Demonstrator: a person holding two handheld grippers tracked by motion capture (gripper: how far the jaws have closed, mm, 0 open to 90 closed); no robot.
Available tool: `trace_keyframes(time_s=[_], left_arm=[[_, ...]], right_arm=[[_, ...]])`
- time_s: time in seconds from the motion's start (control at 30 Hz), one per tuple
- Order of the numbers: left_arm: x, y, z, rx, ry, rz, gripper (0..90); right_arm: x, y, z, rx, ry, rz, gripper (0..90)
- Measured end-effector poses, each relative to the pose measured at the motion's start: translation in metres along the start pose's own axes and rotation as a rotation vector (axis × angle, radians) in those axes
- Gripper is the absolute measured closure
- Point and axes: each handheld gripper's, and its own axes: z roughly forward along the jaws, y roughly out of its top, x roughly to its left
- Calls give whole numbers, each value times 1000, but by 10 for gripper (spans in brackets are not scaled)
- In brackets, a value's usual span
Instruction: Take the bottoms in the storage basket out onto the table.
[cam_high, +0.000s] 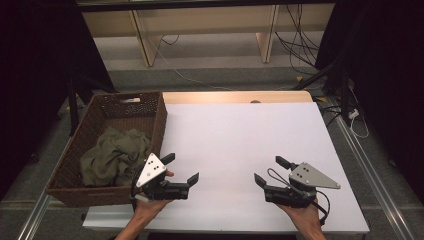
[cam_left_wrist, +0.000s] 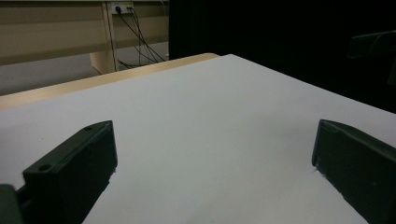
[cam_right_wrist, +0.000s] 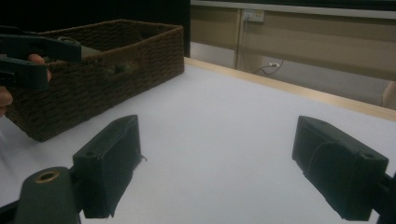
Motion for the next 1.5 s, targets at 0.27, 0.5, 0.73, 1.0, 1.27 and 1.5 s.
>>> trace_keyframes(time_s=[0.27,0.5,0.73,1.0,1.27,1.5], left_arm=[[-1,1,1,1,0,0,0],[-1,1,2,5,0,-6,0],[-2,2,3,6,0,-7,0],[-1,2,3,7,0,-15,0],[1,7,4,-1,10,-27,0],[2,17,5,19,2,-16,0]], right_arm=[[0,0,0,1,-3,-3,164],[1,0,1,3,2,-3,163],[2,0,1,7,-1,-9,163],[2,0,1,6,1,-10,164],[3,0,1,8,0,-7,164],[2,0,1,5,6,-4,164]])
